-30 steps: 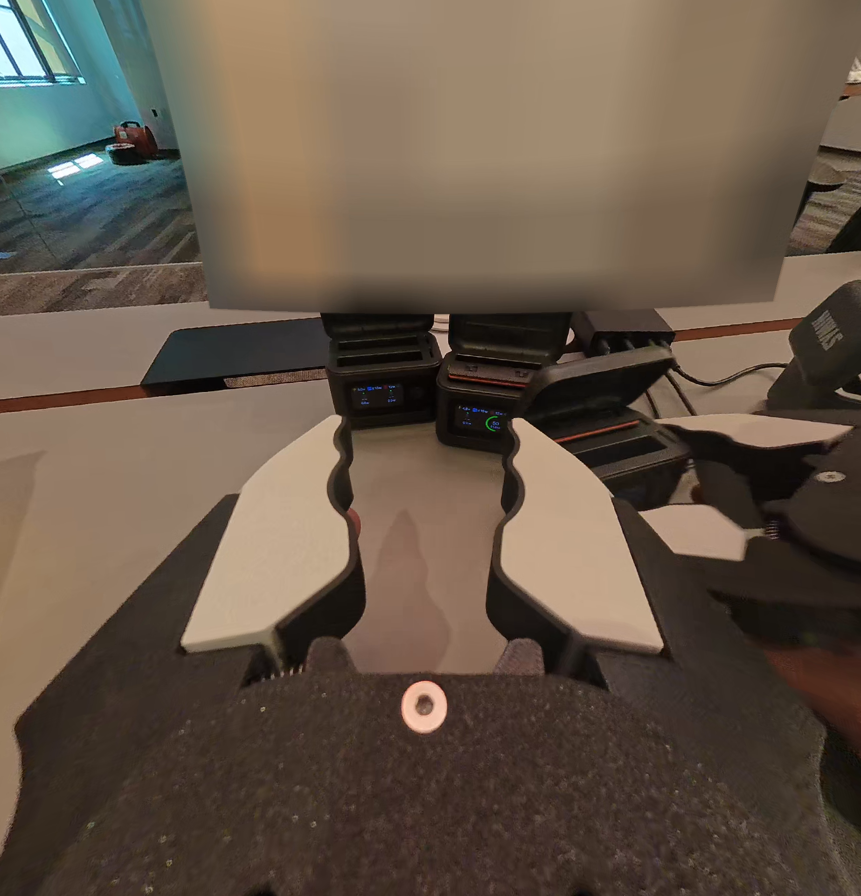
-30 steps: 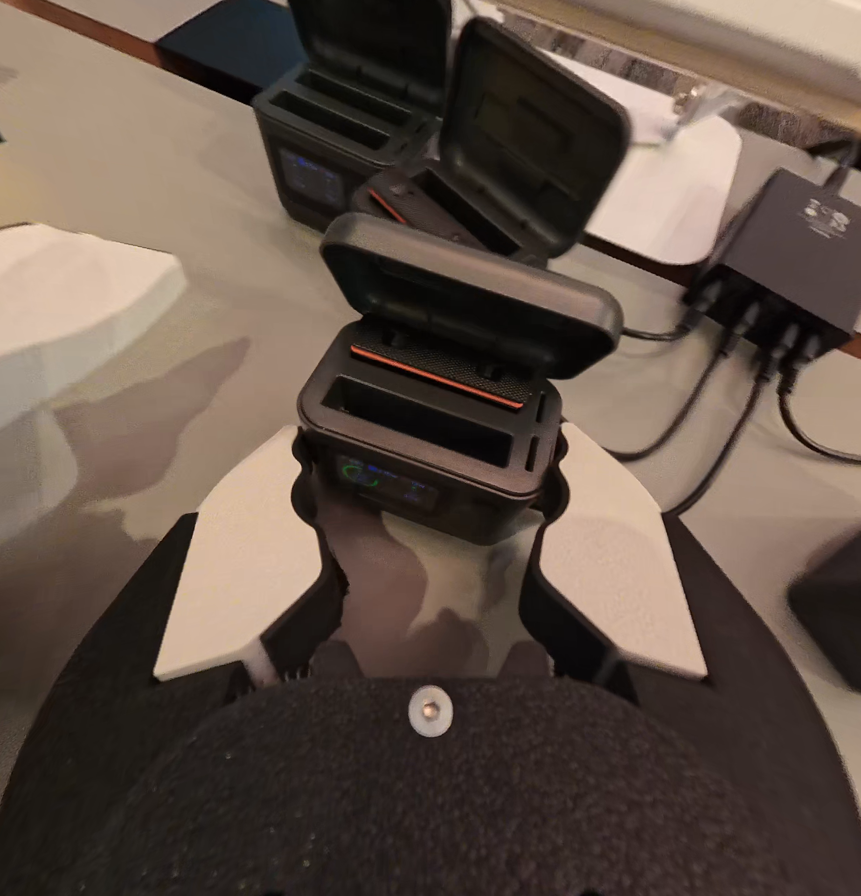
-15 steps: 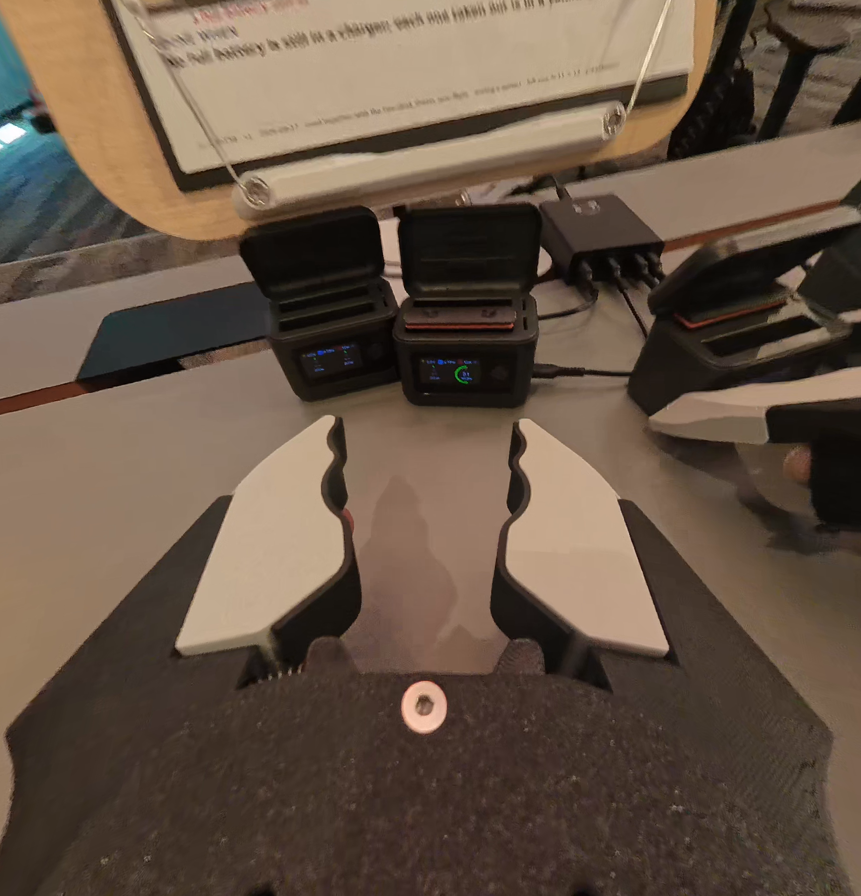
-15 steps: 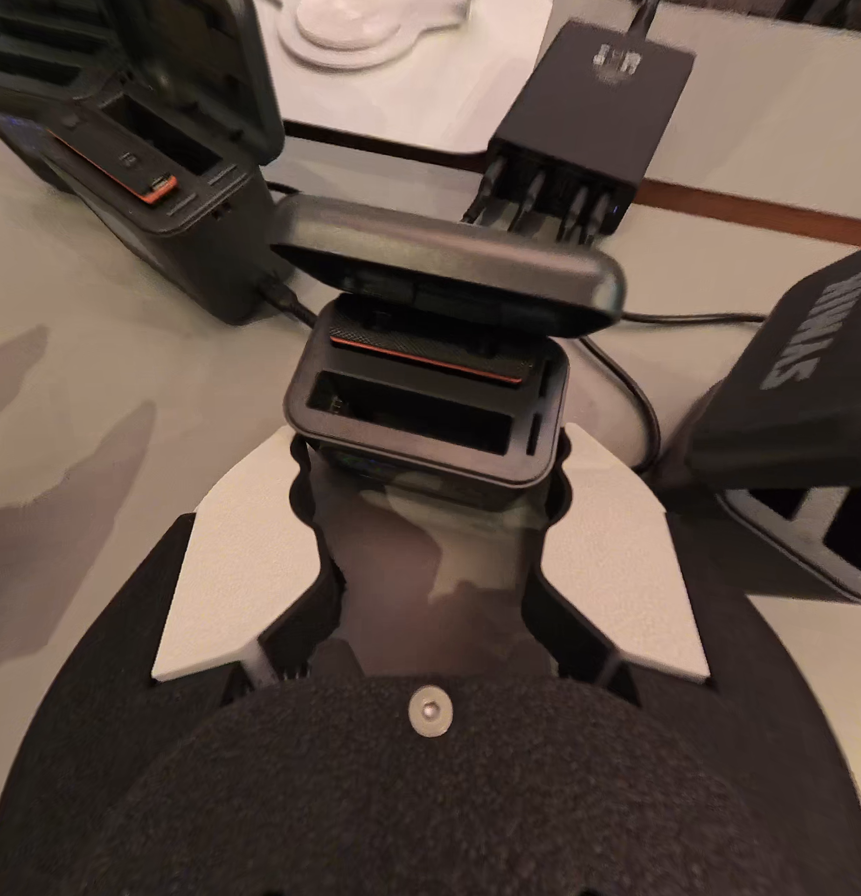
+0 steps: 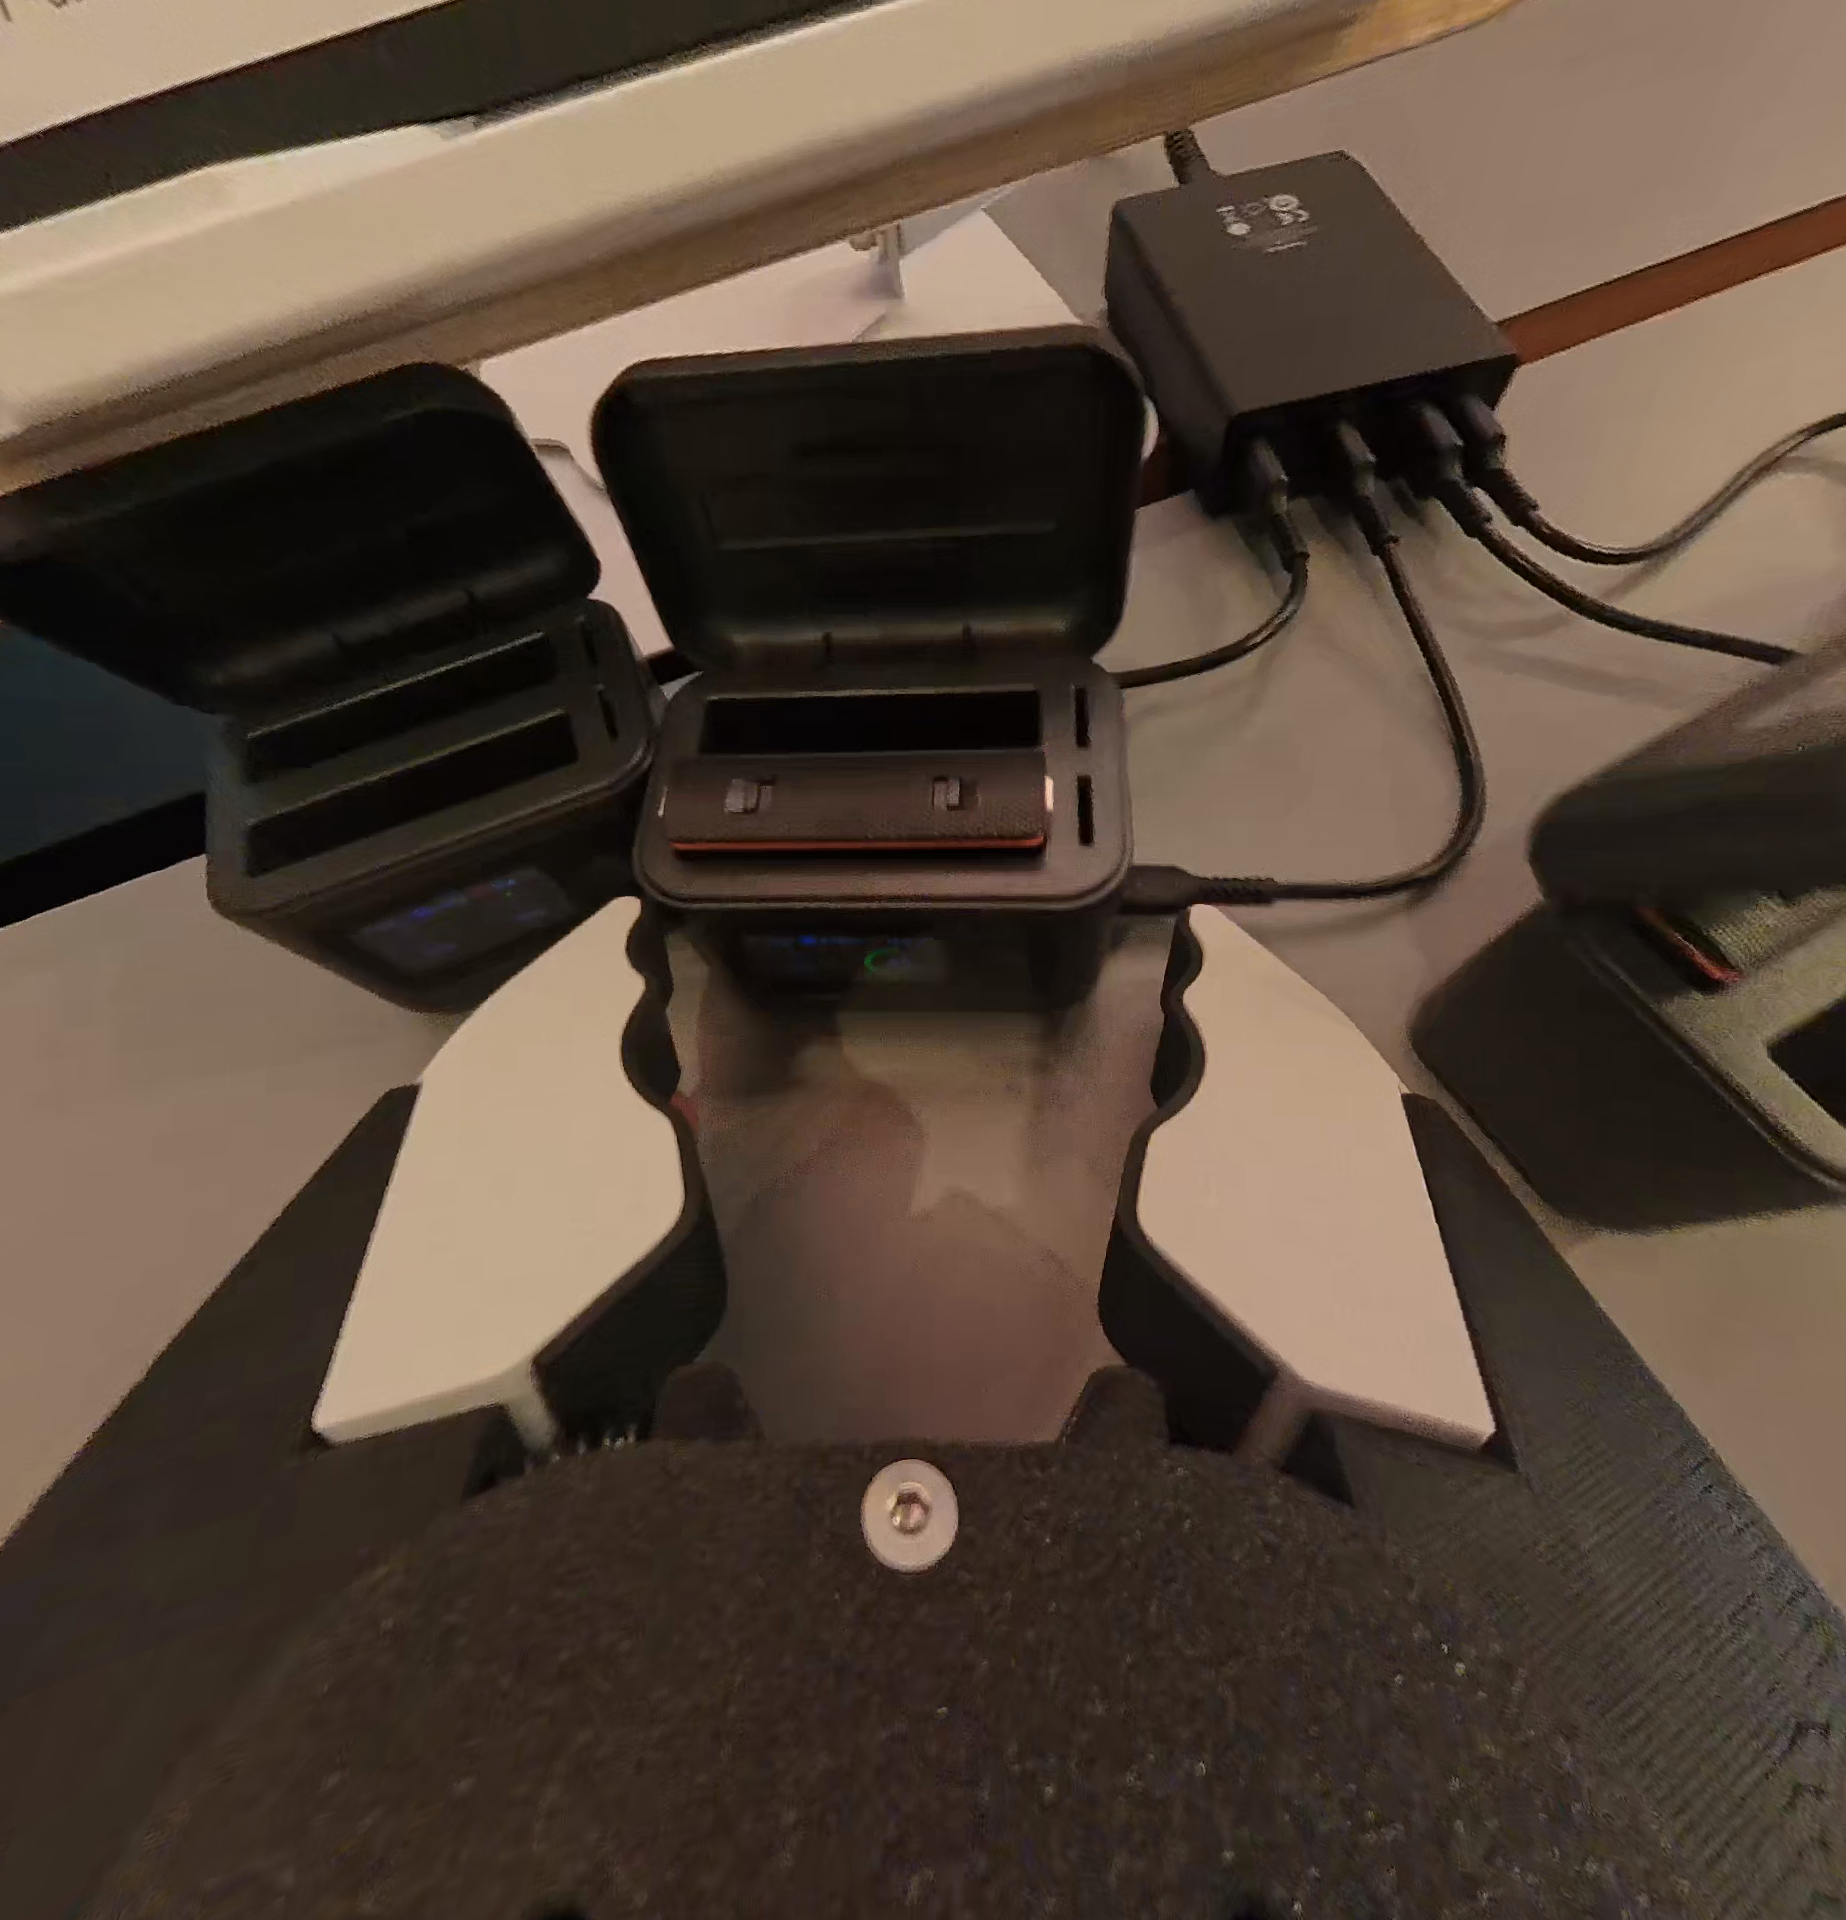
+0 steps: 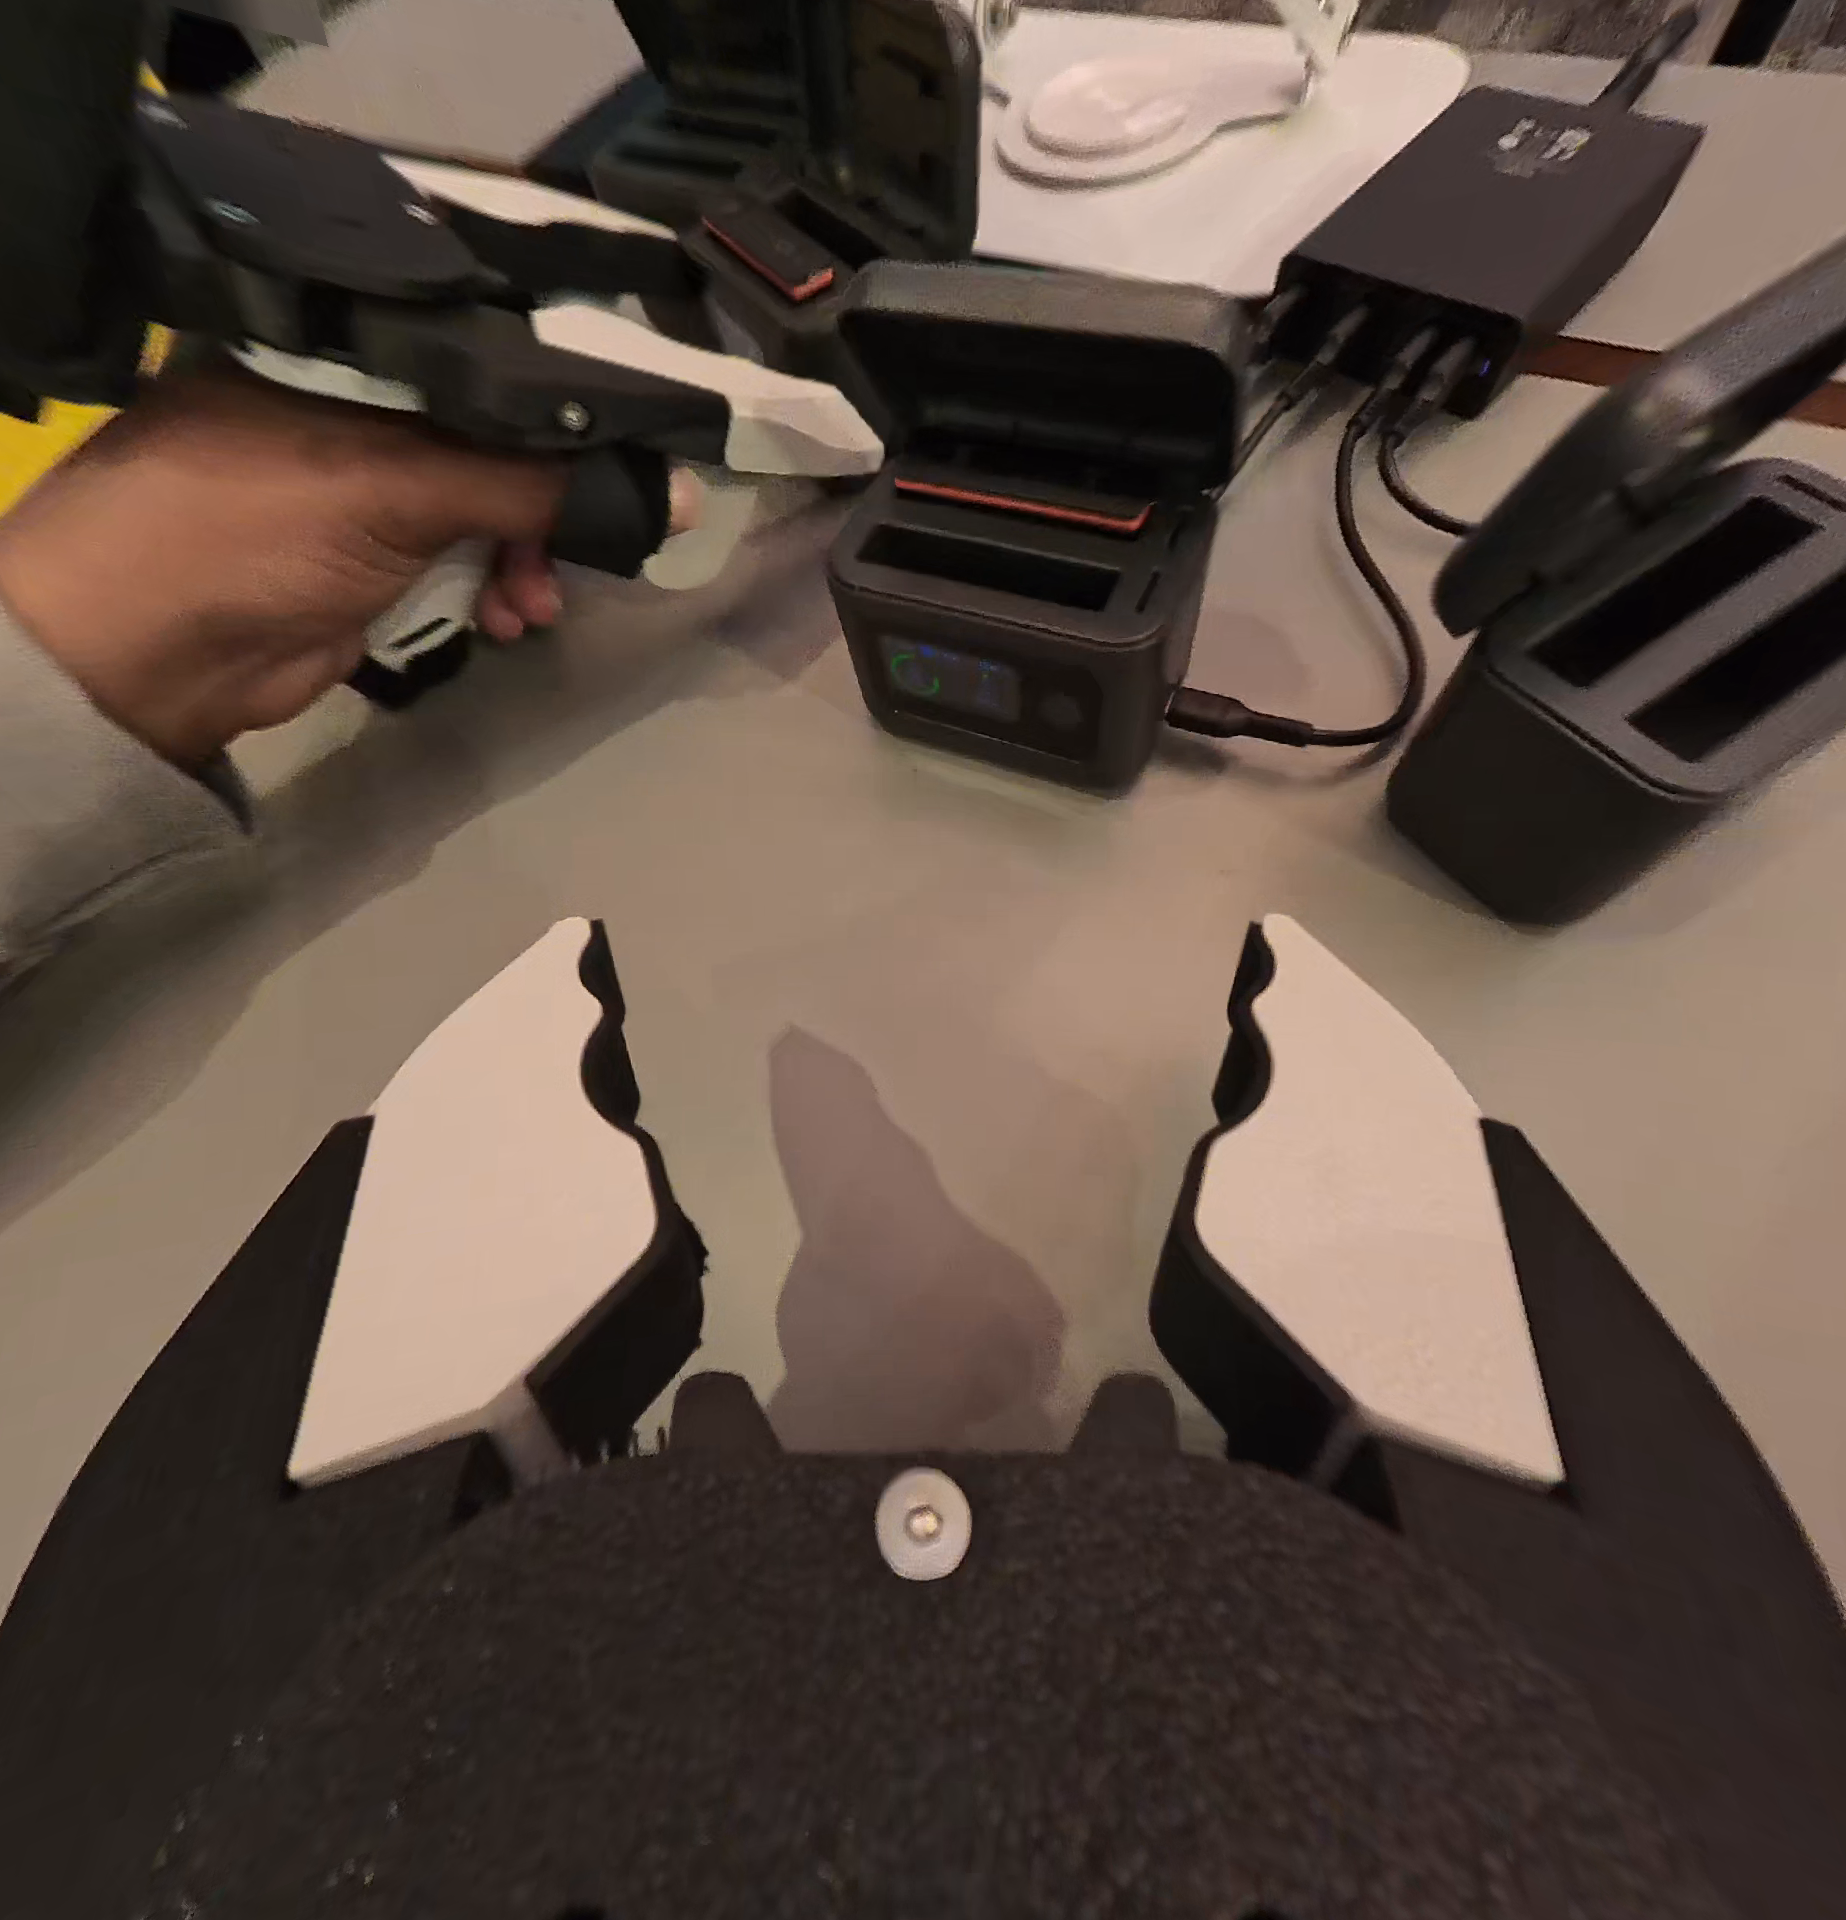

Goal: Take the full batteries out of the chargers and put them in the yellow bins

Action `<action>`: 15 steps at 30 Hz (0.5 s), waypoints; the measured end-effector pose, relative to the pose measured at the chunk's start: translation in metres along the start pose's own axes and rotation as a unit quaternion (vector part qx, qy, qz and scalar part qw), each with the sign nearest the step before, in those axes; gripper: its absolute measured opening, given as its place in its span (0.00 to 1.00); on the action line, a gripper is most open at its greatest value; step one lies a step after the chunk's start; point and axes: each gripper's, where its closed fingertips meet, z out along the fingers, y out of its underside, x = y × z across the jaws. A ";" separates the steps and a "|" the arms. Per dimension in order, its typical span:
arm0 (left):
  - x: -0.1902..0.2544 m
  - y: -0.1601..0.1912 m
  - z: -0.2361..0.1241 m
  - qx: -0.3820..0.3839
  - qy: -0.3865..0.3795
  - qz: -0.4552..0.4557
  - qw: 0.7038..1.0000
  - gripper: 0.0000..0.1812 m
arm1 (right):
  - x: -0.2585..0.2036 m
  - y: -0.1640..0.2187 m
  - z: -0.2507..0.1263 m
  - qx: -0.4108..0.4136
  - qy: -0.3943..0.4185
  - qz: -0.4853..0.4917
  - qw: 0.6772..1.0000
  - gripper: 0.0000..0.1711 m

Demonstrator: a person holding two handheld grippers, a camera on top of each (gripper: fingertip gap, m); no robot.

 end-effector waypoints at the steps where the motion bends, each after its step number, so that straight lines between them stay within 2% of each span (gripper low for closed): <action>1: -0.002 -0.002 0.004 -0.001 -0.004 -0.002 1.000 0.49 | 0.003 -0.001 -0.005 0.015 -0.004 0.007 1.000 0.64; 6: 0.000 -0.003 0.004 -0.002 -0.019 0.000 1.000 0.44 | 0.023 -0.005 -0.014 0.049 -0.010 0.046 0.998 0.62; 8: 0.004 0.001 -0.004 0.001 -0.023 0.010 1.000 0.39 | 0.027 -0.007 -0.017 0.056 -0.011 0.052 0.997 0.61; 10: 0.011 0.003 -0.015 0.015 -0.029 0.025 0.999 0.19 | 0.030 -0.009 -0.020 0.063 -0.010 0.055 0.996 0.60; 11: 0.011 0.001 -0.022 0.028 -0.044 0.038 0.998 0.14 | 0.031 -0.010 -0.021 0.067 -0.010 0.055 0.996 0.60; 12: 0.014 0.001 -0.026 0.034 -0.048 0.057 0.997 0.17 | 0.030 -0.012 -0.022 0.070 -0.012 0.055 0.996 0.60; 15: 0.019 0.011 -0.024 0.009 -0.034 0.077 0.996 0.34 | 0.027 -0.015 -0.024 0.076 -0.019 0.052 0.996 0.60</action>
